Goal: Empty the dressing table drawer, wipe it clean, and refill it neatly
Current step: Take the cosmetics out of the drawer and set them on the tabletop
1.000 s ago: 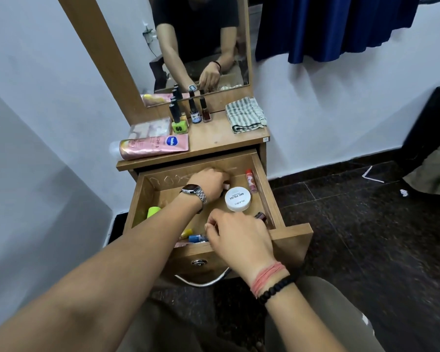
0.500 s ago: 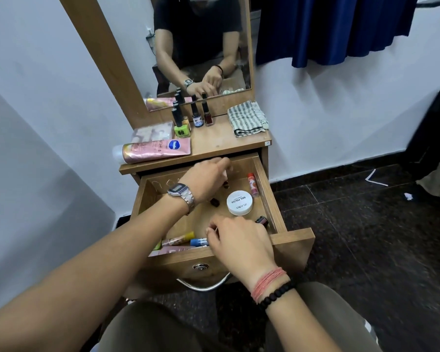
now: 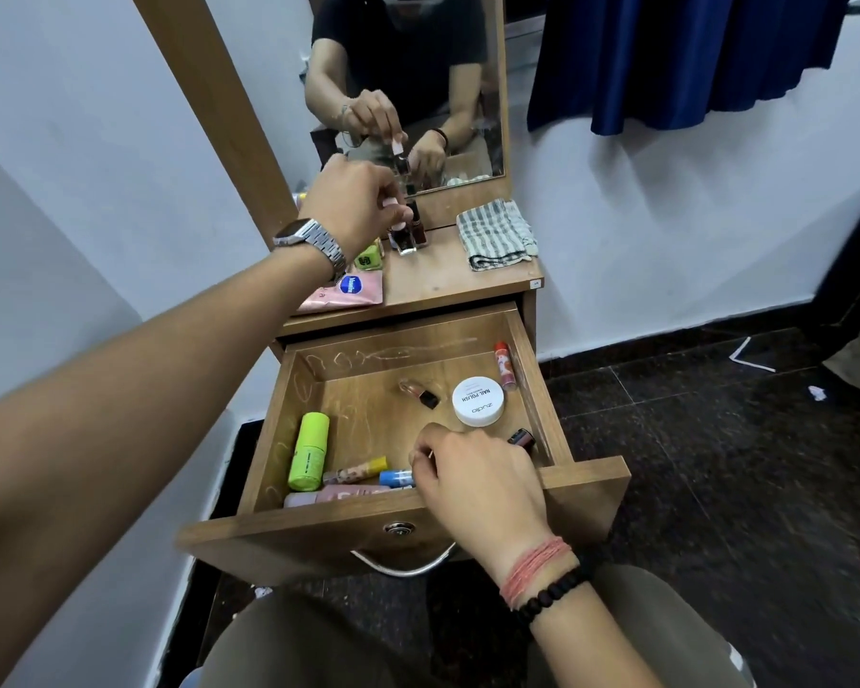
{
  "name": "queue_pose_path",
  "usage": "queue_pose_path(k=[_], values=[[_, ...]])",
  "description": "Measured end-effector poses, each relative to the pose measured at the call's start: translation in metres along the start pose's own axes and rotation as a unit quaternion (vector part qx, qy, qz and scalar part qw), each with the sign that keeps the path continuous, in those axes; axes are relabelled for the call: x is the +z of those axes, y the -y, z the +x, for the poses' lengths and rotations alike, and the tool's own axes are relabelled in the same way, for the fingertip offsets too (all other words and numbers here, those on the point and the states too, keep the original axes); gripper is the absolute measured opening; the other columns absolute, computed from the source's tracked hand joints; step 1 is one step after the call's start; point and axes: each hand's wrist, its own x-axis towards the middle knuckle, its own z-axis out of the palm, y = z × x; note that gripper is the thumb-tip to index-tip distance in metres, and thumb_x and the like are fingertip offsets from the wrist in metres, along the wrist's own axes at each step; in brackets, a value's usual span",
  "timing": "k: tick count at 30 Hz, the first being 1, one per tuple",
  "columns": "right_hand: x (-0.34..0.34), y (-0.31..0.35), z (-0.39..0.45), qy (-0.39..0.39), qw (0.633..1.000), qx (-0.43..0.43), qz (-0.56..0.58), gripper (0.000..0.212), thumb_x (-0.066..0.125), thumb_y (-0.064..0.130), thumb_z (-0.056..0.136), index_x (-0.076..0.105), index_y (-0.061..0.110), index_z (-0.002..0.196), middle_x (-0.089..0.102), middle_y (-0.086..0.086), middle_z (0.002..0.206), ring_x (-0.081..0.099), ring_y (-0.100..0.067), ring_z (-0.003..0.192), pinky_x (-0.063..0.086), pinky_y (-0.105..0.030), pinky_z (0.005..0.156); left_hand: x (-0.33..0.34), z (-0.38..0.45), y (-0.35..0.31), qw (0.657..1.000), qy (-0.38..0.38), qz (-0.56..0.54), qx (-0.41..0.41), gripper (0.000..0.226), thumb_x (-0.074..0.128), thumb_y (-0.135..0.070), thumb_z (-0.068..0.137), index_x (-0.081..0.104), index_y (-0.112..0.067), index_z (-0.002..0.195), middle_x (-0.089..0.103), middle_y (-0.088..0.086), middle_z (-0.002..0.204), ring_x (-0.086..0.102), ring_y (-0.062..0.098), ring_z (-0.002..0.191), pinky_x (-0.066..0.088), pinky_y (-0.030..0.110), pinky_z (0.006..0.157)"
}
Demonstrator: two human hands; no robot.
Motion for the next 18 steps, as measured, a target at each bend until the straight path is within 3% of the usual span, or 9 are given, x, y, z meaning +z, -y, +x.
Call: queue_pose_path(k=[6,10,18], values=[[-0.001,0.001,0.001,0.002,1.0,0.009,0.012,0.024,0.037,0.041,0.097,0.056,0.029,0.099,0.054,0.003,0.073,0.042,-0.02,0.066,0.026,-0.031,0.056,0.017,0.023,0.009,0.995,0.035,0.087,-0.038,0.029,0.063,-0.053,0.082,0.071,-0.027,0.094,0.067,0.001,0.094,0.047,0.026,0.111,0.028,0.042,0.091],[-0.002,0.002,0.001,0.01,1.0,0.003,0.009,0.024,0.035,0.041,0.098,0.054,0.027,0.099,0.065,0.001,0.081,0.062,-0.024,0.075,0.028,-0.032,0.058,0.029,0.029,0.014,0.99,0.061,0.118,-0.053,0.028,0.063,-0.052,0.082,0.072,-0.027,0.091,0.067,0.002,0.095,0.046,0.025,0.111,0.024,0.043,0.094],[-0.003,0.002,0.002,0.017,1.0,-0.001,0.007,0.025,0.034,0.042,0.098,0.054,0.027,0.099,0.063,0.001,0.079,0.062,-0.024,0.074,0.023,-0.033,0.053,0.039,0.036,0.018,0.988,0.058,0.133,-0.059,0.025,0.067,-0.045,0.083,0.073,-0.023,0.093,0.067,0.005,0.098,0.046,0.028,0.113,0.023,0.045,0.1]])
